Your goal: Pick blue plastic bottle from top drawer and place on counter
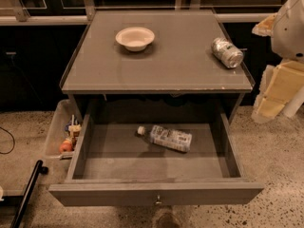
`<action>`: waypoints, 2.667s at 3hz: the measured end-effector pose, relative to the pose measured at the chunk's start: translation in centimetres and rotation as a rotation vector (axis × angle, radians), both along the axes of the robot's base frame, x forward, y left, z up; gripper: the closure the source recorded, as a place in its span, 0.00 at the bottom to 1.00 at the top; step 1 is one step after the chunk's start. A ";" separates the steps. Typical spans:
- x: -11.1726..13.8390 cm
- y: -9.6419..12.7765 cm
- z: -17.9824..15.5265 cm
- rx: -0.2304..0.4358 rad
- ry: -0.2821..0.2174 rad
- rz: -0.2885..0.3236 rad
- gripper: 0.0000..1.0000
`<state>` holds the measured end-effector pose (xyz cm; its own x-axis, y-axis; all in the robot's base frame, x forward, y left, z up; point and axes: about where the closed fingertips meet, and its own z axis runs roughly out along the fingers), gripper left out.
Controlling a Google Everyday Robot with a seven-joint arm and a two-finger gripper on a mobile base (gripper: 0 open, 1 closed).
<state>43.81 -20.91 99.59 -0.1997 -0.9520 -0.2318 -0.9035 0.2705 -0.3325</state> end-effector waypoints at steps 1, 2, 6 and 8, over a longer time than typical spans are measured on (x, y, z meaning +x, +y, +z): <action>0.0 0.0 0.0 0.000 0.000 0.000 0.00; -0.3 0.2 -3.6 0.036 0.032 0.003 0.00; 0.8 1.8 -20.5 0.196 0.088 0.124 0.00; 3.5 2.7 -23.8 0.286 0.059 0.099 0.00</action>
Offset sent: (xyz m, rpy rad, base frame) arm -0.0087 0.0034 -0.1106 0.1107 0.1059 0.0062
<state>47.36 -18.26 75.78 -0.1306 -0.8655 -0.4836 -0.9456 0.2552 -0.2015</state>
